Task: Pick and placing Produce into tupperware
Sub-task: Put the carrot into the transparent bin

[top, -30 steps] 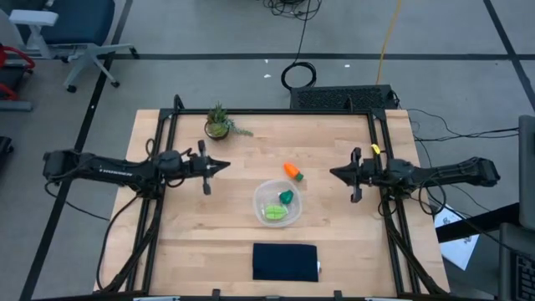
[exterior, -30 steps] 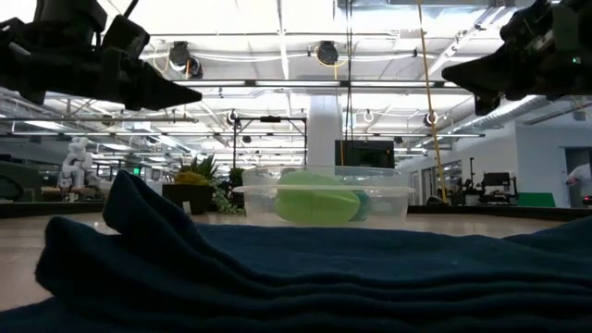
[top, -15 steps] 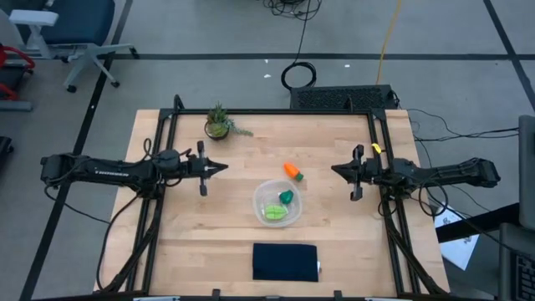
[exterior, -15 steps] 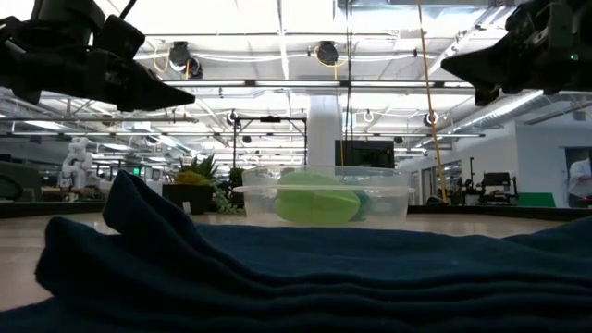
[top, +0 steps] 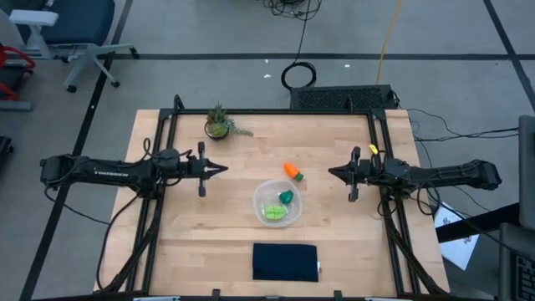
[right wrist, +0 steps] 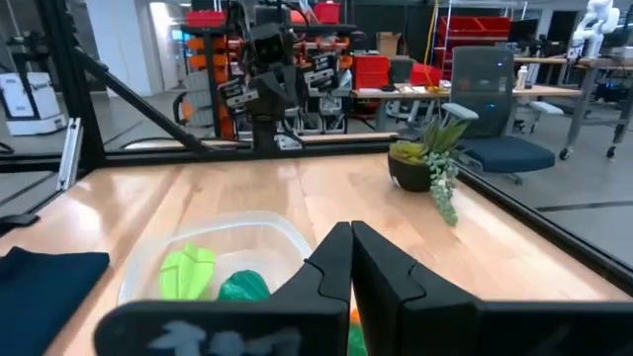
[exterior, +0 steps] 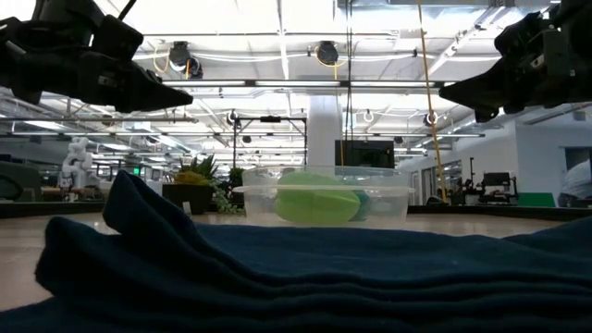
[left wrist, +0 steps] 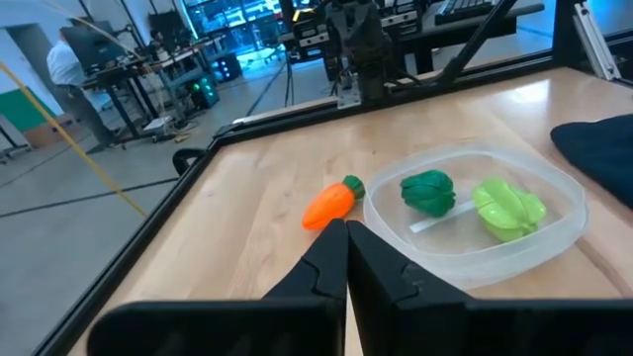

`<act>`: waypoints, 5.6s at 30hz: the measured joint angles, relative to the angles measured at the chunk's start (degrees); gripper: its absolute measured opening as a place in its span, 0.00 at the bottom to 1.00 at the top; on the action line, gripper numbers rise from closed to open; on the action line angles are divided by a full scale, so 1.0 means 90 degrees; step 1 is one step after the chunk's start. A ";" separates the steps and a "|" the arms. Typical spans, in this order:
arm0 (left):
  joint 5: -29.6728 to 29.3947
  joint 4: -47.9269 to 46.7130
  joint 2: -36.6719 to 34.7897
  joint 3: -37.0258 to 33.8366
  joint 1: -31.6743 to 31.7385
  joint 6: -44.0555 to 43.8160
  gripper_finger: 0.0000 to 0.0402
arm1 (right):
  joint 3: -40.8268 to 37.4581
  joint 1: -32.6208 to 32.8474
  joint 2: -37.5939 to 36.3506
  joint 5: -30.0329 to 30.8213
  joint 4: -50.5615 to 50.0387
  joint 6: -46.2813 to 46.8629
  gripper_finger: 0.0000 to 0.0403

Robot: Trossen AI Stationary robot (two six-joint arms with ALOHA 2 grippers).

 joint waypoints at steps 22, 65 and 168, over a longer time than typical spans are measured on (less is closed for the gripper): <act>-0.0070 0.0227 0.0000 0.0007 0.0000 -0.0129 0.04 | 0.1575 -0.1003 0.1966 -0.0213 -0.0891 0.1355 0.00; -0.0078 0.0244 0.0000 0.0007 -0.0001 -0.0298 0.06 | 0.4429 -0.2133 0.6523 -0.1523 -0.0898 0.1444 0.00; -0.0124 -0.0189 0.0012 0.0005 -0.0001 -0.0386 0.06 | 0.7155 -0.2172 0.9414 -0.2157 -0.4737 0.1568 0.92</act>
